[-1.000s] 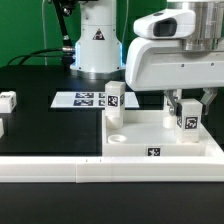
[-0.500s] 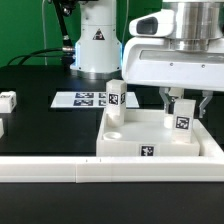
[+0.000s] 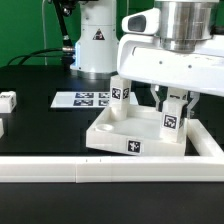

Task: Assemble square table

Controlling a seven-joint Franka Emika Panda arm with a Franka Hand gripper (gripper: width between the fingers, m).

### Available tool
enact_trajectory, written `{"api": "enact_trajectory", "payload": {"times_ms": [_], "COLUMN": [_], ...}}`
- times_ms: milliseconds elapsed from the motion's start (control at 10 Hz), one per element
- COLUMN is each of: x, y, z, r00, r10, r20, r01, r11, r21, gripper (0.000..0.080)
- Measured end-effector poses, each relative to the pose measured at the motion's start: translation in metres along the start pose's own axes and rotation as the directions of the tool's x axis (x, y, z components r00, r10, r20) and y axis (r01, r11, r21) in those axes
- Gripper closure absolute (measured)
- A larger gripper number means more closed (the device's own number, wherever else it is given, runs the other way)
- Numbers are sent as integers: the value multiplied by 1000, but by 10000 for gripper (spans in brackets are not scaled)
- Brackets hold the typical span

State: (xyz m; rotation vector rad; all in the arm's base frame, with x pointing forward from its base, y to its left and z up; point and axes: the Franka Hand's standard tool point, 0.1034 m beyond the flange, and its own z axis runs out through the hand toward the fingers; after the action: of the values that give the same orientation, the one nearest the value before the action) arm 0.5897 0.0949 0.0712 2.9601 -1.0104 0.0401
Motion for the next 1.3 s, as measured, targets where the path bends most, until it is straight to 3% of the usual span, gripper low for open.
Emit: {"api": "enact_trajectory", "payload": {"times_ms": [100,200,300,600,900,1100,1300], "x": [0,-1,-5,-5,6,9,8], "y": [0,-1,-6,-4,21,32,31], "z": [1,0,-4,-26,-53,-48,-48], "r00": [1000,1000,999,982,940,917,918], "r10": [1,-10,-52,-187,-341,-398,-396], "r20": [0,1,2,-5,-19,-12,-13], "r01": [-1,10,52,187,342,398,396], "r11": [1000,1000,999,982,939,917,918], "r21": [1,1,3,27,37,30,31], "gripper": [507,338,218,152,150,150,150]}}
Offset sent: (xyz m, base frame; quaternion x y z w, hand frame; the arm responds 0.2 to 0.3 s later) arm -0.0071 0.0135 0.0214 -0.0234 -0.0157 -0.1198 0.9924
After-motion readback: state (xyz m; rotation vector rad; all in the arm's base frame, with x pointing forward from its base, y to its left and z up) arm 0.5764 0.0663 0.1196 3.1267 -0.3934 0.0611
